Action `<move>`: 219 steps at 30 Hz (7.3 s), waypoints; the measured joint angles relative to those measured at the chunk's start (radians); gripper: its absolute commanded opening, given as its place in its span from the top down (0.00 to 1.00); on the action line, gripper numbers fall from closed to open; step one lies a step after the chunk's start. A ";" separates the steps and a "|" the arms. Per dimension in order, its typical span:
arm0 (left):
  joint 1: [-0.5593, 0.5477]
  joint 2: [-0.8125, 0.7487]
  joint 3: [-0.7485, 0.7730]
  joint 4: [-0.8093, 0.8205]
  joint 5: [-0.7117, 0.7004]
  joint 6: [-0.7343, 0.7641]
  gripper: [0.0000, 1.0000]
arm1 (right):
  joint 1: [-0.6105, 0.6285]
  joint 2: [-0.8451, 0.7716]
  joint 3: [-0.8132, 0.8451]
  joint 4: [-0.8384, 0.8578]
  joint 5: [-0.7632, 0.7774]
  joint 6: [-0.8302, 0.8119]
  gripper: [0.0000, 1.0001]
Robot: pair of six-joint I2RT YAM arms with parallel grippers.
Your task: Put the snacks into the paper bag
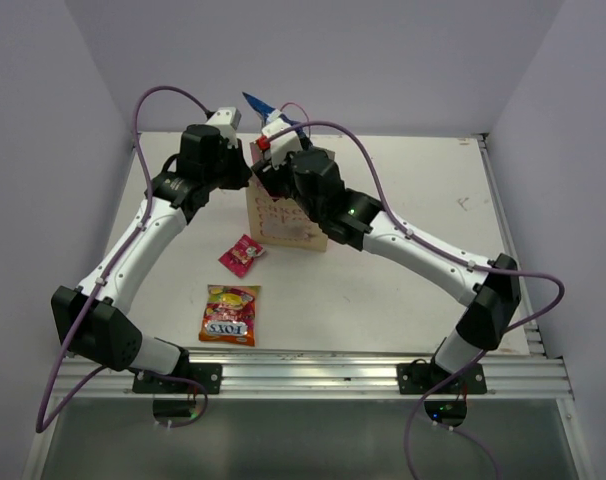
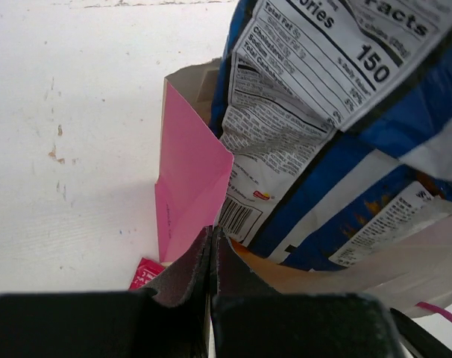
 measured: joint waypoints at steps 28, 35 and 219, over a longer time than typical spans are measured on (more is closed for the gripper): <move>0.000 -0.023 -0.019 0.001 0.010 0.000 0.99 | 0.164 -0.191 -0.194 -0.211 -0.329 0.268 0.22; 0.000 -0.024 -0.019 0.000 0.013 0.000 0.99 | 0.327 -0.028 -0.316 -0.241 -0.483 0.312 0.13; 0.002 -0.086 -0.111 0.060 0.055 -0.025 1.00 | 0.130 0.578 0.060 0.029 -0.183 0.140 0.16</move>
